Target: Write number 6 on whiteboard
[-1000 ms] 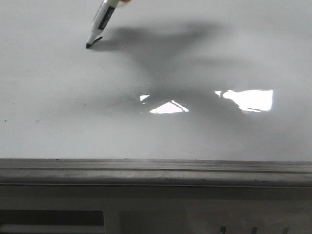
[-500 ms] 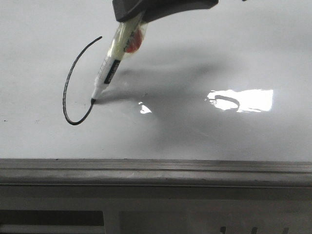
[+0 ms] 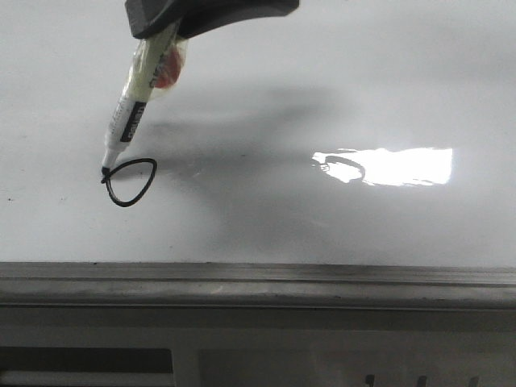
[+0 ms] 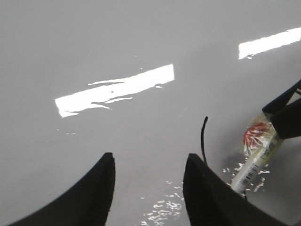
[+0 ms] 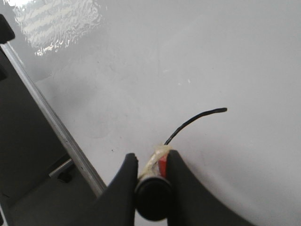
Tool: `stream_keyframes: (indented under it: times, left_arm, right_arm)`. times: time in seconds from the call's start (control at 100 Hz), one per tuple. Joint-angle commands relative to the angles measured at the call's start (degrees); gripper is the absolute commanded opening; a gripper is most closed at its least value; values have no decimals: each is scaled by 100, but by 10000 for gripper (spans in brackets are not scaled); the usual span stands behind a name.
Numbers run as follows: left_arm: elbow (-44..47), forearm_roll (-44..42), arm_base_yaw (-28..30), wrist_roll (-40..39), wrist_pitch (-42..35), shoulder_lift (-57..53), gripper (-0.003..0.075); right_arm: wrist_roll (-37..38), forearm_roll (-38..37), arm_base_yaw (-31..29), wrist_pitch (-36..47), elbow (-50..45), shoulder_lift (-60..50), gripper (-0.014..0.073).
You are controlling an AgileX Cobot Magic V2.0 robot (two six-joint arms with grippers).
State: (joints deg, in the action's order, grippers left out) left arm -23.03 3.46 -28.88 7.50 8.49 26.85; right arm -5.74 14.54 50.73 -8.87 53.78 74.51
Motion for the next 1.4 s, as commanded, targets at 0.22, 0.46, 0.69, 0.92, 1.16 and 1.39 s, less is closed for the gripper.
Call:
stream_keyframes:
  times: [0.22,0.46,0.69,0.92,1.16,1.39]
  left_arm:
    - [349,49,-1797,10,-194,248,316]
    - [468,-172,-2308,10,-849,885,316]
    - [468,-263,-2116,10,-1694,1759,316]
    - [468,-161,-2118,0,-1927,2133,134]
    - [468,-23,-2118,-23,-1879,2072,-20]
    - [468,290,-2118,-23,-1844,2072,-20]
  right_arm:
    - [-103,-94,560,186,148,-273,-64]
    - [-103,-28,653,164,148,-273,-64]
    - [-103,40,757,96,148,-273,-64]
    - [-78,50,757,96,148,-273,-64]
    - [-78,76,746,48,148,-273,-64]
    - [-78,116,577,103,148,-273,305]
